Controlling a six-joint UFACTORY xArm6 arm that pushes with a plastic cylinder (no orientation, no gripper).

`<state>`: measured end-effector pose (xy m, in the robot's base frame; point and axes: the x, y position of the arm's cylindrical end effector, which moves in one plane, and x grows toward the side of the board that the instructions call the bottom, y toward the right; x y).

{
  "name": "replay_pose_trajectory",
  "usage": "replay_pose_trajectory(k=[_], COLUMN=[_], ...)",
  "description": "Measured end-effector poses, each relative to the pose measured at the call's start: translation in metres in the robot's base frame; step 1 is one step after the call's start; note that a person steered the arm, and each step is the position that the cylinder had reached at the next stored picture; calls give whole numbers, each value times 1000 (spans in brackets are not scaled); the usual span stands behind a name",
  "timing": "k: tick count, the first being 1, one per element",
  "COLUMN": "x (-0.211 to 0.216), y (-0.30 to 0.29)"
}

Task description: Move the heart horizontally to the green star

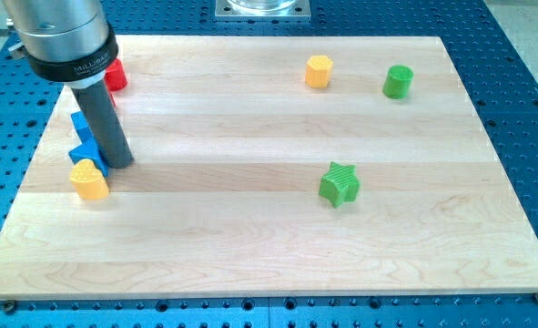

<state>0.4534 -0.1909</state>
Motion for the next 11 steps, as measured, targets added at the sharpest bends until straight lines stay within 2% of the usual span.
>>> replay_pose_trajectory(k=[2, 3, 4, 5, 6, 7, 9, 10, 11], x=[8, 30, 66, 130, 134, 111, 58, 50, 62], y=[-9, 9, 10, -11, -61, -98, -12, 79, 88])
